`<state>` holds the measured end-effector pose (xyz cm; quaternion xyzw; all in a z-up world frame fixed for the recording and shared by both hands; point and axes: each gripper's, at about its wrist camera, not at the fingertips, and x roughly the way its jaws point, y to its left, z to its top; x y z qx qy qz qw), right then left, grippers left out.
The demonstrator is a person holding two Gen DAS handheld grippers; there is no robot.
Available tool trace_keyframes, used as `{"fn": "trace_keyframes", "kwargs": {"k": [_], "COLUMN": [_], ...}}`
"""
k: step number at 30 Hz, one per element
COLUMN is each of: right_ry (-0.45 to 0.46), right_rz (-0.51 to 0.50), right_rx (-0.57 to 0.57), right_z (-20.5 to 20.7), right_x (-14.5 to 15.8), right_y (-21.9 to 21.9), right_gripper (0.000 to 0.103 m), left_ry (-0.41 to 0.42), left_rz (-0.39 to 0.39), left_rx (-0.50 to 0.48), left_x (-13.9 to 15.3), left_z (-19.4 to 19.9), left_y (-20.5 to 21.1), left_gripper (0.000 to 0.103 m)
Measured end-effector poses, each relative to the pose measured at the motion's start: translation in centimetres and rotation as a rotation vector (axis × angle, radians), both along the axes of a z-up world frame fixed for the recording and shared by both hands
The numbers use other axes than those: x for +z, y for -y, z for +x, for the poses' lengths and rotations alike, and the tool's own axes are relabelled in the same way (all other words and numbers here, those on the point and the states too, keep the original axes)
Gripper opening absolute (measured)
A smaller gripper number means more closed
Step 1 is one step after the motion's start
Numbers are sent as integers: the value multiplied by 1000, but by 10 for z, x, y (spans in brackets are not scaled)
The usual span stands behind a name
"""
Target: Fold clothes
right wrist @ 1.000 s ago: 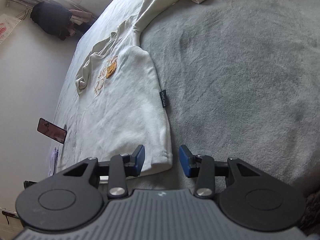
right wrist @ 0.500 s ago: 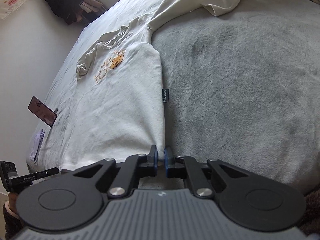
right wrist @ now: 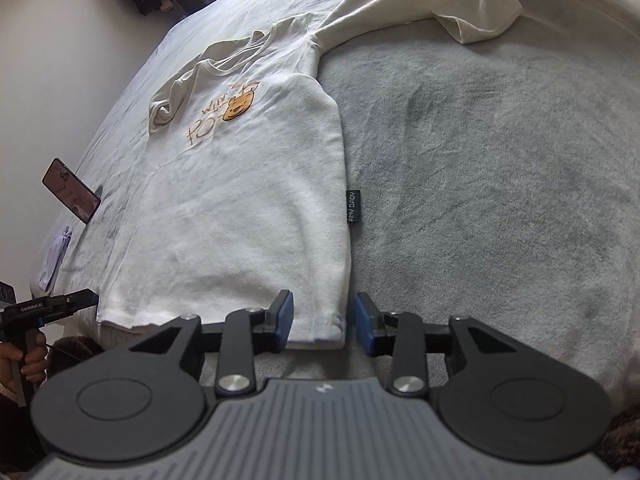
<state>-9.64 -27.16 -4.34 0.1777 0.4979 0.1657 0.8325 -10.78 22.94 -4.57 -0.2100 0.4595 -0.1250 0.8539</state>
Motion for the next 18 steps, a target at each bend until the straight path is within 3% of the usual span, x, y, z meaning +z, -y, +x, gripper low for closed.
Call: {"fn": "trace_keyframes", "kwargs": {"k": [6,12,14,16,18], "right_ry": [33,54,60,67,71], "right_rz": [-54,-50,-45,-36,-31], "right_rx": [-24,-15,-9,7,22], "right_z": [34,73,87,101,116], "right_x": [10,19,22,27,30], "right_y": [-8,-32,-42,-57,-73], "right_gripper": [40,40,40,40,41], "left_ry": [42,66,72,122,243], "left_rz": [42,30,-8,-49,-83], "left_rx": [45,91,94,105,135], "left_x": [14,16,12,6,0], "left_z": [58,113,127,132,129], "left_y": [8,13,12,11,8], "left_gripper": [41,42,42,40,29]}}
